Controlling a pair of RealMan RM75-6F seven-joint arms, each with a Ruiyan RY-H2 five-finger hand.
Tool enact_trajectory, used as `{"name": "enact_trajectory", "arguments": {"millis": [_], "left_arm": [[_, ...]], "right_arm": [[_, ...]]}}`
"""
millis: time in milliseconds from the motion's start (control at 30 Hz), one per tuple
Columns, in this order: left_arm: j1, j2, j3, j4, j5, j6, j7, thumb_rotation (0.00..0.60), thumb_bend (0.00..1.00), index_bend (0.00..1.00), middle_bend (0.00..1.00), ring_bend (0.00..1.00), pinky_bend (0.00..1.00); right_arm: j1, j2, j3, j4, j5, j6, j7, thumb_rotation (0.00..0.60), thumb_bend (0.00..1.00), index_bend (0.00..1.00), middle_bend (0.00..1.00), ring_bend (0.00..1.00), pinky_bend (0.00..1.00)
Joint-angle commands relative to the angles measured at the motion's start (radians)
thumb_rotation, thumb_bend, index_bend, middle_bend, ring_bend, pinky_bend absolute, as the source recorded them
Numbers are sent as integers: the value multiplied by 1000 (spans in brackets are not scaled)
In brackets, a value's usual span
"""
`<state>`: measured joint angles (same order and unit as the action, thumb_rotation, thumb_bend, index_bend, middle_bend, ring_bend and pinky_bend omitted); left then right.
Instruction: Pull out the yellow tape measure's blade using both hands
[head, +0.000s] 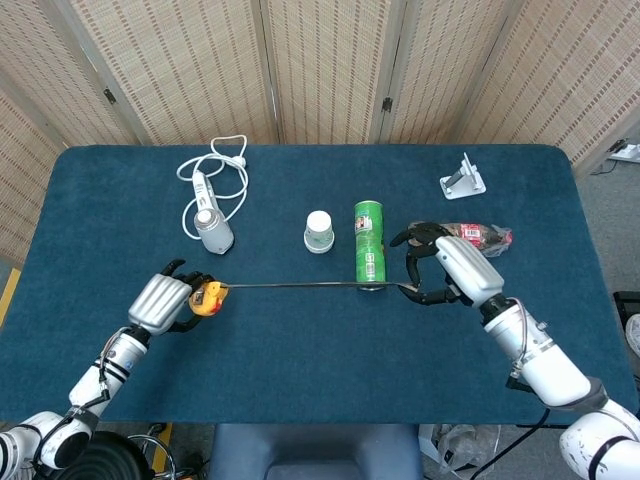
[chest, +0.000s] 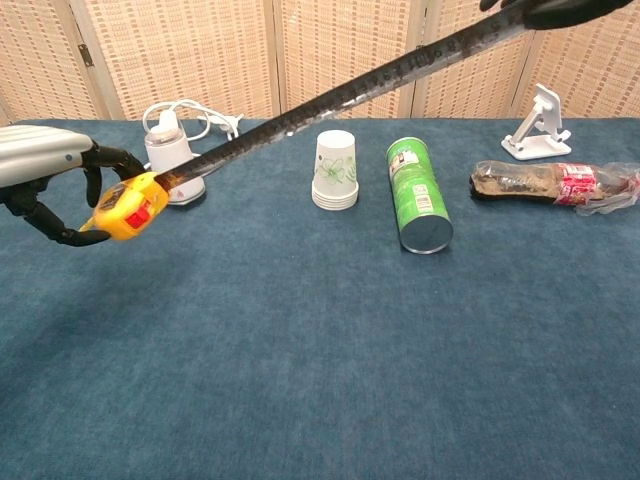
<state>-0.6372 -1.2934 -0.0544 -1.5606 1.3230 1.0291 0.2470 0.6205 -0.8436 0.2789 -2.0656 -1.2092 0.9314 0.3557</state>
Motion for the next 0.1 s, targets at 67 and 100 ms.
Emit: {"name": "enact_trajectory", "arguments": {"millis": [67,100], "left_arm": [[4,-2,3,9,0,-5,1,600,416,564,545,471,150],[4,-3,3,11,0,-7,1,600,416,564,545,471,150]], "right_arm": [[-46,51,1,15,-66,22,86,600,477,769,312,207,115],[-53,60,1,15,-77,27,98,600,477,769,312,206,115]]}}
